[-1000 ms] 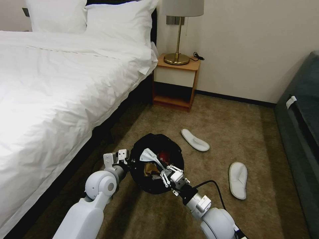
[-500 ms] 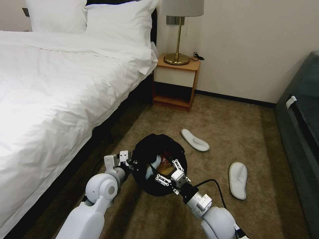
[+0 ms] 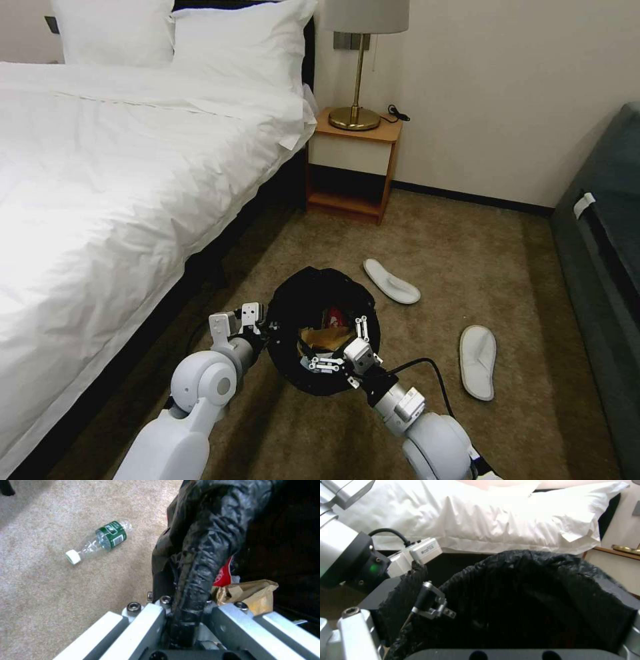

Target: Pick up the trash bin, then pick up the garbage on the floor and place it into the trash bin.

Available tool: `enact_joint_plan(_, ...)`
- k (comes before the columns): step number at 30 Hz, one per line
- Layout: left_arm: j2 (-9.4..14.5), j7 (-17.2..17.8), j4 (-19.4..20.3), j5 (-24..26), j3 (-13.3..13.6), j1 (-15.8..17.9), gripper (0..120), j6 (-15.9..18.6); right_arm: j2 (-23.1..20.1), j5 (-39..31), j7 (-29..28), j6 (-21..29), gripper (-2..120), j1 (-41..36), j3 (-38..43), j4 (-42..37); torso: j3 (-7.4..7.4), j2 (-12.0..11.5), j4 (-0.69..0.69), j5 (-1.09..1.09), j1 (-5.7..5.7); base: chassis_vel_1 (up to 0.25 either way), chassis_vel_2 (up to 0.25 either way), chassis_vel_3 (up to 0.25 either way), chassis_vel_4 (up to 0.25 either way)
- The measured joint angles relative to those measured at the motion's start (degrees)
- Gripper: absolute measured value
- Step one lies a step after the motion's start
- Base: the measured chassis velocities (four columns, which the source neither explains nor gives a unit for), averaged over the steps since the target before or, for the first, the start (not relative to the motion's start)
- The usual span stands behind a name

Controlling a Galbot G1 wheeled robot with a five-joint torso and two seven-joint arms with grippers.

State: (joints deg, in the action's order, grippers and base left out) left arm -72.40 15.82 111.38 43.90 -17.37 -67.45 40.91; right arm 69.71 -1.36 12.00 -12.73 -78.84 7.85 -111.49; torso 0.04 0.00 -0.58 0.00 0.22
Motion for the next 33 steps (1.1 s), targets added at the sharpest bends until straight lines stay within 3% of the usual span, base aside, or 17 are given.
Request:
enact_joint_plan(9, 0.8, -0.74, -2.48, -1.28, -0.39, 0.27, 0, -1.15, -6.3, -2.0, -1.7, 3.31, 100, 1.09, 3.0, -7.22, 0.0, 0.0, 0.0, 0.01, 0.0, 0.0, 0.0, 0.0, 0.0)
enact_joint_plan(11, 0.62, -1.43, -3.7, -2.59, 0.06, 0.26, 0, -2.15, -9.69, -3.31, -6.9, 5.63, 100, 1.75, 5.19, -10.9, 0.0, 0.0, 0.0, 0.0, 0.0, 0.0, 0.0, 0.0, 0.0)
enact_joint_plan(15, 0.54, -1.61, -4.4, -2.88, 0.26, 0.32, 0, -3.23, -10.57, -4.64, -13.71, 8.18, 100, 1.51, 7.14, -12.74, 0.0, 0.0, 0.0, -0.01, 0.0, 0.0, 0.0, 0.0, 0.0)
enact_joint_plan(17, 0.79, -1.81, -4.85, -3.28, 0.21, 0.46, 0, -4.45, -9.81, -6.28, -20.95, 10.73, 100, 0.63, 8.67, -12.97, 0.0, 0.0, -0.01, 0.0, 0.0, 0.0, 0.0, 0.0, 0.0)
enact_joint_plan(21, 1.33, -2.54, -4.63, -3.53, -0.12, 0.54, 0, -5.64, -7.01, -7.96, -27.3, 13.59, 100, -0.46, 9.68, -11.21, 0.0, 0.0, -0.01, 0.0, 0.01, 0.0, 0.0, 0.0, 0.0)
enact_joint_plan(27, 1.11, -3.36, -3.21, -3.84, -0.94, 0.33, 0, -6.7, -2.86, -8.7, -29.86, 12.92, 100, -0.82, 9.88, -7.08, 0.0, 0.0, -0.01, 0.0, 0.0, 0.0, 0.0, 0.0, 0.0)
enact_joint_plan(33, -0.04, -3.73, -2.43, -6.17, -2.61, -0.77, 0, -8.25, 2.78, -7.45, -30.05, 6.65, 100, 0.44, 10.67, 2.23, 0.0, 0.0, 0.0, 0.0, 0.0, 0.0, 0.0, 0.0, 0.0)
